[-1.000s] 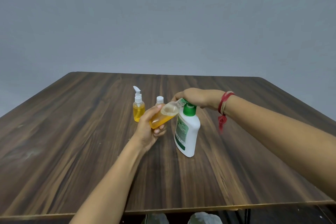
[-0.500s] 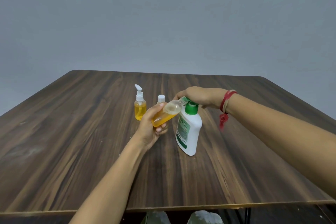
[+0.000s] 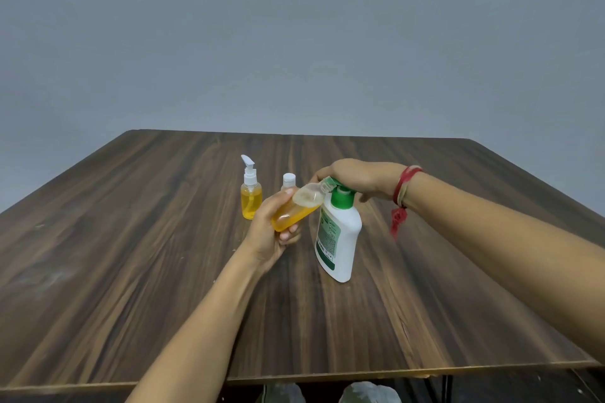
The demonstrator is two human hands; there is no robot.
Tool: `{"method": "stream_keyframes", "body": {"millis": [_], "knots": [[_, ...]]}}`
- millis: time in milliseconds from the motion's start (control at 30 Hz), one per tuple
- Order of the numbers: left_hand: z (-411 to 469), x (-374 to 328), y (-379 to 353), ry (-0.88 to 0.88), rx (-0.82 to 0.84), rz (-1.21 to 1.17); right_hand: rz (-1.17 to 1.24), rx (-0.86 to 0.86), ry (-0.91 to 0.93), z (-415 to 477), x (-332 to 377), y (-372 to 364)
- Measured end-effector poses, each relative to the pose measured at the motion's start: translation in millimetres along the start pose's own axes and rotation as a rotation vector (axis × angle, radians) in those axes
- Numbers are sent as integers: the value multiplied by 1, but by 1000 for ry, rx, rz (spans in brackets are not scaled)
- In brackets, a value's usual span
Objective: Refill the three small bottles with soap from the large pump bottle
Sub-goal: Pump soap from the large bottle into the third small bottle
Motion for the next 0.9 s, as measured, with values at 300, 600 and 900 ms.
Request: {"method": "stream_keyframes", "body": {"millis": [300, 600, 900], "knots": [[1, 0, 1, 6, -1, 11, -3, 0, -10, -2, 0, 1], [0, -1, -1, -9, 15, 13, -33, 24, -10, -3, 3, 1], [0, -1, -3, -11, 24, 14, -2, 28, -1, -2, 3, 3]]}}
Point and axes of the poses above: each hand's wrist, its own z-axis towards the middle knuckle, its own y-axis out of the back of the hand, x = y × z, the point moved 5 cm from there along z, towards the middle knuckle, and after that the axes turned 15 degrees about -y, right-handed, at the moved point
